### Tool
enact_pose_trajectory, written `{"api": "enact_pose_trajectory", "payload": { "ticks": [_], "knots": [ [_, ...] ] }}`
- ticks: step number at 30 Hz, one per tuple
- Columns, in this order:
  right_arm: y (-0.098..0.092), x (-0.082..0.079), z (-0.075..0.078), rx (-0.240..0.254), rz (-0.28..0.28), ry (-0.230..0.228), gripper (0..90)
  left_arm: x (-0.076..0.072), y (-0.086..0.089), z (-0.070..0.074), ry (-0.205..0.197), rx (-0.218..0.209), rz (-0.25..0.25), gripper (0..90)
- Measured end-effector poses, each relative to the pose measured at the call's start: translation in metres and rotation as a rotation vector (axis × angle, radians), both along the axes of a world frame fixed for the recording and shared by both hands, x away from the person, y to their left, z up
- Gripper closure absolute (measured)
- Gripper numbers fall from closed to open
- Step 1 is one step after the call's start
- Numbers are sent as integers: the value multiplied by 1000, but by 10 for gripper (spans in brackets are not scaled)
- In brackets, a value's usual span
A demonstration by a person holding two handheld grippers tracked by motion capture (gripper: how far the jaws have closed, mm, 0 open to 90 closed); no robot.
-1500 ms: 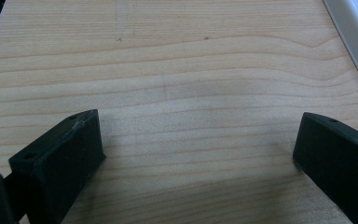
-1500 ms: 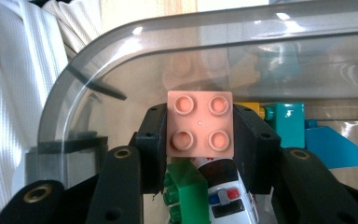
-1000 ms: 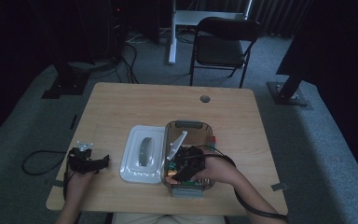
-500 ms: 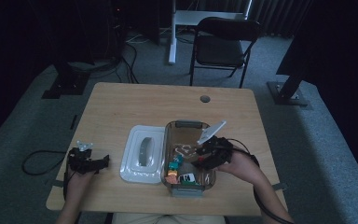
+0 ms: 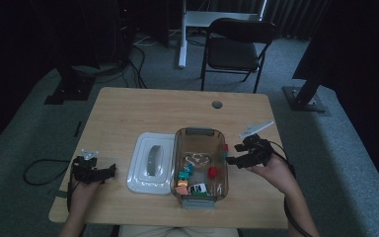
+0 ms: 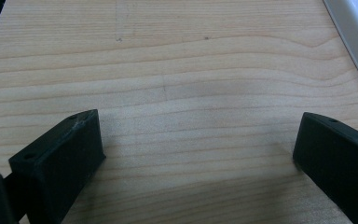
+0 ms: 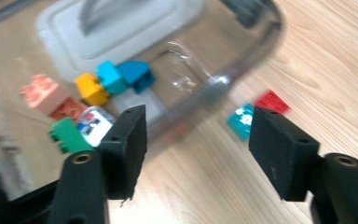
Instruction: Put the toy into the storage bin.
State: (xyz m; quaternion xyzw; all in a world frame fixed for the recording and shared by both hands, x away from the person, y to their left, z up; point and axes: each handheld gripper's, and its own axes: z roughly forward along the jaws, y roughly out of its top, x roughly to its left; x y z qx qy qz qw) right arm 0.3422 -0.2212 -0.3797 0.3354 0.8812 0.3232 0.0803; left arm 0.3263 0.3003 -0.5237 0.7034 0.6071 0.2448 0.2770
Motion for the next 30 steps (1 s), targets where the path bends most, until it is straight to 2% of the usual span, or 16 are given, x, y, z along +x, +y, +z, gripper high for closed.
{"api": "enact_pose_trajectory", "payload": {
  "ticks": [2,7,8,10,16,19,21,25,28,30],
  "knots": [
    [-7,5,-5,-3,-39,4,298,0,0,0,-2,0,1,20],
    [-19,20,-22,31,-121,37,191,0,0,0,-2,-1,1,20],
    [-19,20,-22,31,-121,37,191,0,0,0,-2,-1,1,20],
    [-25,32,-32,41,-167,60,160,0,0,0,-2,0,0,20],
    [-28,54,-53,31,-228,92,188,0,0,0,-2,0,0,20],
    [-31,68,-61,51,-307,103,222,0,0,0,-2,0,1,20],
    [-32,76,-67,64,-336,115,222,0,0,0,-1,0,0,20],
    [-23,86,-79,53,-352,133,222,0,0,0,-1,0,0,20],
    [-17,90,-83,41,-359,126,229,0,0,0,-2,0,0,20],
    [-6,98,-90,25,-362,146,229,0,0,0,-2,0,0,20]
  ]
}}
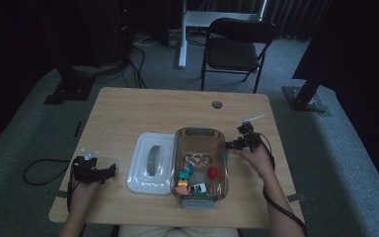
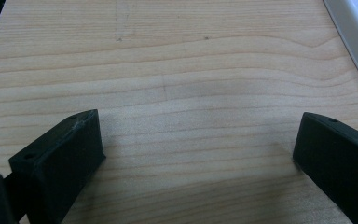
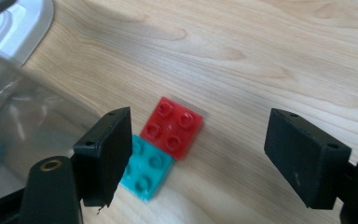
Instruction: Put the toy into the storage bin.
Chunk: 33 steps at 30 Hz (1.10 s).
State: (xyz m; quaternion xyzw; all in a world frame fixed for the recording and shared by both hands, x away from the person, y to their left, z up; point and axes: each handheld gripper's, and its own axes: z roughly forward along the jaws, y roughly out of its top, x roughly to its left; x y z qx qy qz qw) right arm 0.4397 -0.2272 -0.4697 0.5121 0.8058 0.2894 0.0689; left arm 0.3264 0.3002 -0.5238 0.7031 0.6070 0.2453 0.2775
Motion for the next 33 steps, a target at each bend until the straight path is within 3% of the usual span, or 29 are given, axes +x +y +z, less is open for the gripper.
{"api": "enact_pose_trajectory", "payload": {
  "ticks": [3,8,16,21,33],
  "knots": [
    [7,3,-3,1,6,12,230,0,0,0,0,0,0,20],
    [19,8,-14,-40,20,35,278,0,0,0,0,0,0,20],
    [24,9,-21,-73,34,50,485,0,0,0,0,0,0,20],
    [20,8,-23,-91,40,59,557,0,0,0,0,0,0,20],
    [9,1,-16,-142,65,54,587,0,0,0,0,0,1,20]
  ]
}}
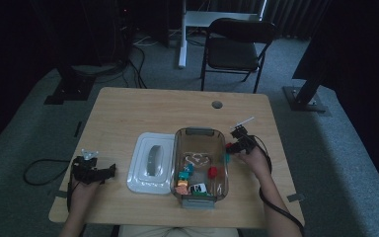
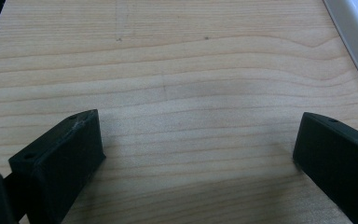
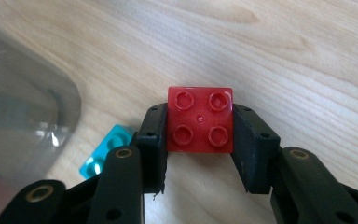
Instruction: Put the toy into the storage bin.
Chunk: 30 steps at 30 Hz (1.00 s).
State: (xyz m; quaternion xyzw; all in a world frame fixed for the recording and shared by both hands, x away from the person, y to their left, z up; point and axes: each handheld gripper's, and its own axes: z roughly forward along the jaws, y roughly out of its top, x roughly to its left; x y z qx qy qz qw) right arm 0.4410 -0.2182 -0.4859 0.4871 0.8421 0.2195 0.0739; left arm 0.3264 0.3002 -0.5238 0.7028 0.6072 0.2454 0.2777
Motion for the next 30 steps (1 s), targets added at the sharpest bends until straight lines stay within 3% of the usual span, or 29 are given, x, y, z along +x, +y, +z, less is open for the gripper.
{"api": "enact_pose_trajectory", "payload": {
  "ticks": [9,18,30],
  "knots": [
    [-18,-17,10,-12,9,-34,587,0,0,0,1,0,0,20],
    [-34,-35,21,18,15,-53,587,0,0,0,0,1,-1,20],
    [-40,-72,50,42,99,-119,587,0,0,0,1,1,0,20]
  ]
}}
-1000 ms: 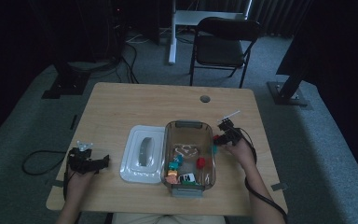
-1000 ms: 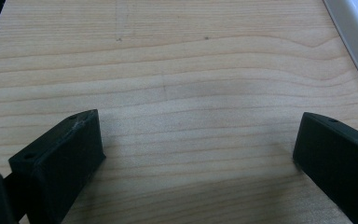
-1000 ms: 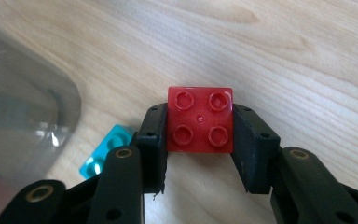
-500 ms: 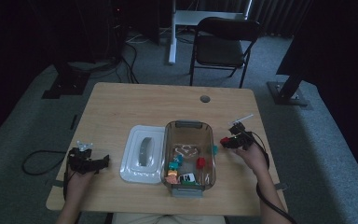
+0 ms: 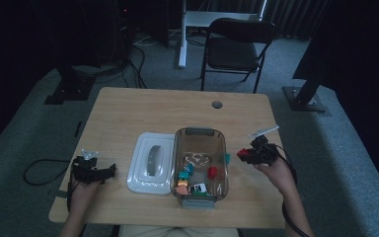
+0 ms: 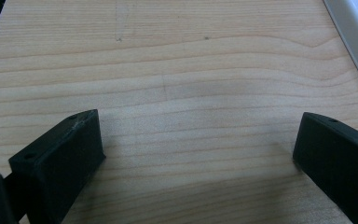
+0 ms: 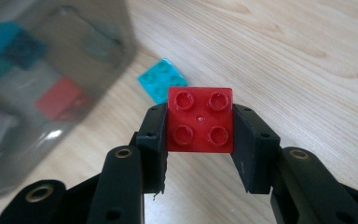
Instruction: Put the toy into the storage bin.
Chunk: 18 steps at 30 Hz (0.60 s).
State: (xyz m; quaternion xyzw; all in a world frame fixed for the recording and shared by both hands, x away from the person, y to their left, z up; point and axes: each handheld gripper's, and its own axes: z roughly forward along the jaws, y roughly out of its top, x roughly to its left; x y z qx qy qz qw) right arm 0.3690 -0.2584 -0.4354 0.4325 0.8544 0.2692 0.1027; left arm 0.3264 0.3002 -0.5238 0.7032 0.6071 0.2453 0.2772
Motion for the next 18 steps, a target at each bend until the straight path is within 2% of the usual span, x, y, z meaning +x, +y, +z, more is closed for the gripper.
{"api": "enact_pose_trajectory", "payload": {
  "ticks": [4,5,7,9,13,15,18],
  "knots": [
    [4,-10,16,24,33,-45,587,0,0,0,0,0,0,20],
    [4,-10,16,24,33,-45,587,0,0,0,0,0,0,20],
    [9,-18,32,51,62,-85,587,0,0,0,0,0,0,20],
    [13,-22,40,52,79,-104,587,0,0,0,0,0,0,20],
    [19,-27,52,46,113,-128,587,0,0,0,0,0,0,20],
    [26,-32,62,47,152,-141,587,0,0,0,-1,-1,1,20],
    [34,-36,69,55,200,-151,587,0,0,0,0,-1,0,20]
  ]
}}
